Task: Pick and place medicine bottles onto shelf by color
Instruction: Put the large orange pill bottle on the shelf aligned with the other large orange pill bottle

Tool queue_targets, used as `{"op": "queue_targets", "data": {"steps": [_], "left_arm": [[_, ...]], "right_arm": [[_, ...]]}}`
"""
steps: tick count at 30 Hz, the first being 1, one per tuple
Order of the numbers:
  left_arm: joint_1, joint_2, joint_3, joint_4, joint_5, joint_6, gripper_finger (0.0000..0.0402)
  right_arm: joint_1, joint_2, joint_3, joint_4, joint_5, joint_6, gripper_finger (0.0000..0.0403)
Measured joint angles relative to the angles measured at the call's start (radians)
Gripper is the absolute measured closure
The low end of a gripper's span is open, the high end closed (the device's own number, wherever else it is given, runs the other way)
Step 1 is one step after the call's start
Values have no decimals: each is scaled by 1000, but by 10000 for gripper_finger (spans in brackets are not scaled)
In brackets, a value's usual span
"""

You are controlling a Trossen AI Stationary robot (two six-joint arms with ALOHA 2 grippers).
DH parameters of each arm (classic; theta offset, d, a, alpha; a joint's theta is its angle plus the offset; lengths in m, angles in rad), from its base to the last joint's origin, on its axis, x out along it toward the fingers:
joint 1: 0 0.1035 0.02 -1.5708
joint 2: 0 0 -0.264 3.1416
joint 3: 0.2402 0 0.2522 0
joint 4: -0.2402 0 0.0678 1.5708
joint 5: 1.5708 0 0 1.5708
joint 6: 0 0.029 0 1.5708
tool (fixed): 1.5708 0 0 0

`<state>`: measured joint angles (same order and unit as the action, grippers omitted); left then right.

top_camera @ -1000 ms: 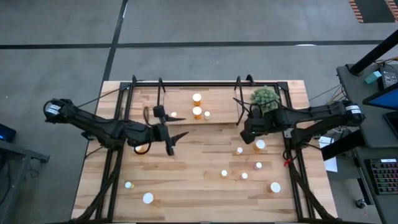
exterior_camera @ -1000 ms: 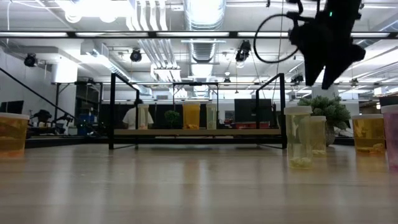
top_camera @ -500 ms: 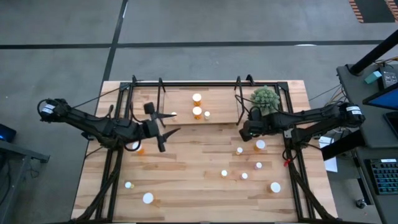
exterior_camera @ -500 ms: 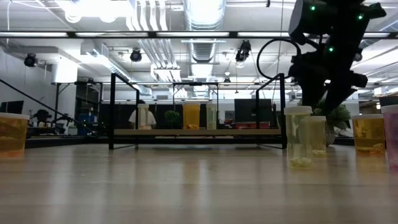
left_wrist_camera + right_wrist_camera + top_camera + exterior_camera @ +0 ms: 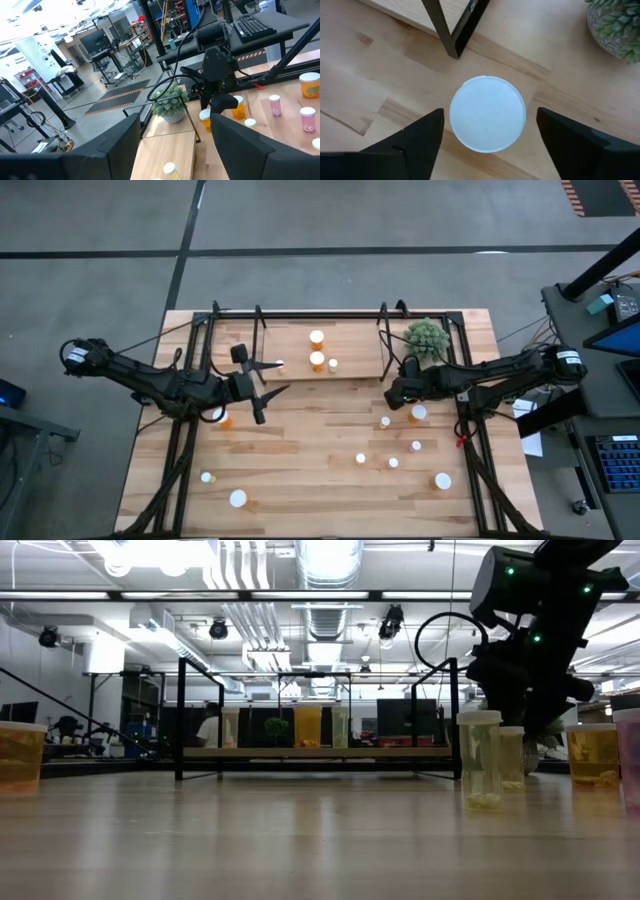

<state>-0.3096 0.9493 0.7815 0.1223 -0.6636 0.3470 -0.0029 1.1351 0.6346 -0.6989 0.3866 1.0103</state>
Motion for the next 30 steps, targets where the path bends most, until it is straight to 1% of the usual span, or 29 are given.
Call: {"op": "queue_targets", "data": {"steps": [6,10,15,18,24,28,30], "left_arm": [[0,2,0,0,0,0,175],[0,2,0,0,1,0,175],[0,2,-1,0,1,0,175],[0,2,-1,0,1,0,175],[0,2,-1,0,1,-1,175],[0,2,-1,0,1,-1,175],[0,2,-1,0,1,-3,175]], "right_arm": [[0,0,1,1,0,0,174],[0,0,9,0,-1,0,198],[0,0,45,-22,-8,-26,199],[0,0,97,-77,-40,-63,198],[12,0,256,-195,-132,-181,197],[31,0,380,-279,-168,-226,197],[45,0,436,-299,-203,-251,197]]}}
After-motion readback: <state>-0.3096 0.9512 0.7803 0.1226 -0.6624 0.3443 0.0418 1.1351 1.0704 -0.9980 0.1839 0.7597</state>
